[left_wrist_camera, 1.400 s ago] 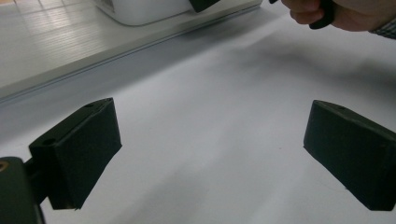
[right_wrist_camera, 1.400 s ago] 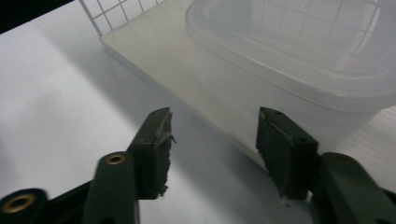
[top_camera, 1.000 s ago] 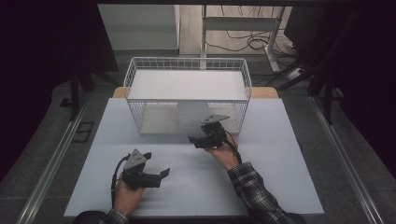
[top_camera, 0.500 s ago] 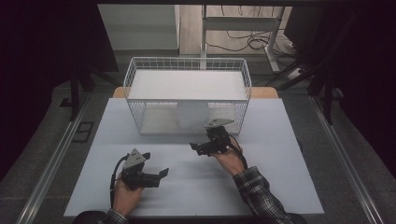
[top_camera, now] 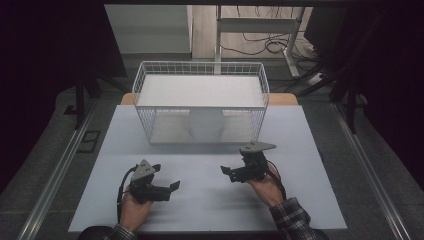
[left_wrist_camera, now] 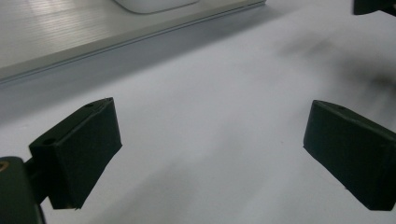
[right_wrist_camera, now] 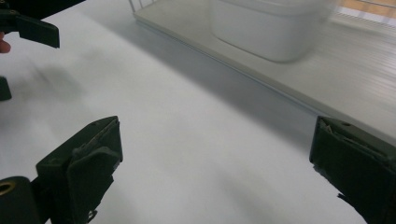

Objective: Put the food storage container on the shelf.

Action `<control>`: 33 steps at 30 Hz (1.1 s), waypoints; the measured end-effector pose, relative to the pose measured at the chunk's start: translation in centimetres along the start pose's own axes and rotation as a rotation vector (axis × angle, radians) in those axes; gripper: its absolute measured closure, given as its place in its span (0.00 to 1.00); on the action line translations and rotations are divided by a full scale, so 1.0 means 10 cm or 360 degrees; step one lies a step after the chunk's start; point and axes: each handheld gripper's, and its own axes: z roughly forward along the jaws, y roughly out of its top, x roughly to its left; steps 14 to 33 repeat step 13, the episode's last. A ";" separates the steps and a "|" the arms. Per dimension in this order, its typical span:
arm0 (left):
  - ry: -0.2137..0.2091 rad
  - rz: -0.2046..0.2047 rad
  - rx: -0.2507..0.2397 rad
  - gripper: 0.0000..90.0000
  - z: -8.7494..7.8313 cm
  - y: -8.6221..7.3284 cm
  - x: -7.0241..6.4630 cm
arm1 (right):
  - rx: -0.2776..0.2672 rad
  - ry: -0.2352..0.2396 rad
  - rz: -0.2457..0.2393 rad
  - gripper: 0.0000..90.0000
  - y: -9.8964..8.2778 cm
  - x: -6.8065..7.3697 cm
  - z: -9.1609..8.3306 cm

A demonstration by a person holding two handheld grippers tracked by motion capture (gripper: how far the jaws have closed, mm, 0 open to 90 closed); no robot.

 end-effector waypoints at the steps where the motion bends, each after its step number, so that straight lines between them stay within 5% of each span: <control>1: 0.0005 0.0003 0.0008 0.04 0.01 0.00 0.00 | -0.0019 -0.0027 0.0010 0.02 -0.09 -0.01 -0.09; 11: 0.0016 0.0019 0.0054 0.03 0.06 -0.01 -0.02 | 0.0135 -0.0119 0.0081 0.02 -0.51 -0.09 -0.29; 33: 0.0011 0.0016 0.0055 0.03 0.06 -0.01 -0.01 | 0.0136 -0.0124 0.0077 0.02 -0.52 -0.10 -0.28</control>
